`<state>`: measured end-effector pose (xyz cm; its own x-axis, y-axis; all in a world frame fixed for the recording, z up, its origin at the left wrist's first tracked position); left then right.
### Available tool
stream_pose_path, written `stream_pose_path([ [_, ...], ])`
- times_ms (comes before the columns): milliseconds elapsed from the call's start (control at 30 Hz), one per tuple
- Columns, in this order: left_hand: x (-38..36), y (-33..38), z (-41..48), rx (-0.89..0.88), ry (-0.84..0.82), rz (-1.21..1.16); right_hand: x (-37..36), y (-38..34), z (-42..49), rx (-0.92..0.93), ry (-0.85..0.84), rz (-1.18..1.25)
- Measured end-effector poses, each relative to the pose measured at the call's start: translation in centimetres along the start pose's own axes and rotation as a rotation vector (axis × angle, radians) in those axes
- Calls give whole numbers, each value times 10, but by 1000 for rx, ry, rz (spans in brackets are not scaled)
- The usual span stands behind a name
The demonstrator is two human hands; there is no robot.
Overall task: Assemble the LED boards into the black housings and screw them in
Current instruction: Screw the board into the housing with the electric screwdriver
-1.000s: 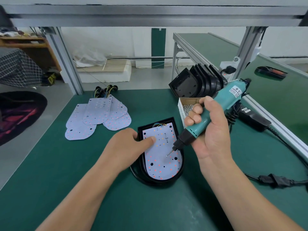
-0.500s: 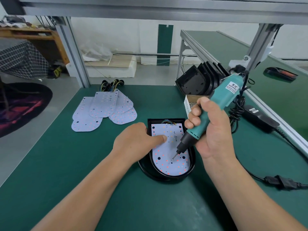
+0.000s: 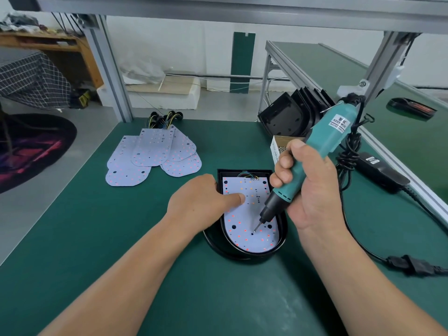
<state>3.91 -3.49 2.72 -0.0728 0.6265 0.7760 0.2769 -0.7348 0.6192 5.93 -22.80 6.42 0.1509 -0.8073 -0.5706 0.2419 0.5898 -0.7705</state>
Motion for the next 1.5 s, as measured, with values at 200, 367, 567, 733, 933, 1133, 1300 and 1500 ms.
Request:
stream_pose_path([
  [200, -1, 0, 1, 11, 5, 9, 0, 1, 0, 4, -18, -10],
  [367, -1, 0, 0, 10, 8, 7, -1, 2, -1, 10, -38, -21],
  [567, -1, 0, 0, 9, -3, 7, -5, 0, -4, 31, -95, -51],
  [733, -1, 0, 0, 6, -2, 24, -11, -4, -10, 70, -185, -69],
  [933, -1, 1, 0, 27, 12, 59, -17, -8, -16, 86, -293, -78],
  [1133, 0, 2, 0, 26, 0, 60, -21, -9, -18, 90, -357, -97],
  [1300, 0, 4, -1, 35, 5, 71, -20, -8, -17, 50, -340, -103],
  [1500, 0, 3, -2, 19, 27, 81, -24, -8, -22, 68, -456, -86],
])
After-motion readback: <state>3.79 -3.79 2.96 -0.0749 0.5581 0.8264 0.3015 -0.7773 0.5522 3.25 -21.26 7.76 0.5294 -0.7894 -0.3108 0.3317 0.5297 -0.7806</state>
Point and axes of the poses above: each hand's wrist, its own z-axis towards the middle knuckle, its own x-axis out of the back of the hand, y = z × x, the point moved 1 cm from there along z, towards the middle knuckle, and after that the axes turned 7 degrees about x, right-handed, at the moved point
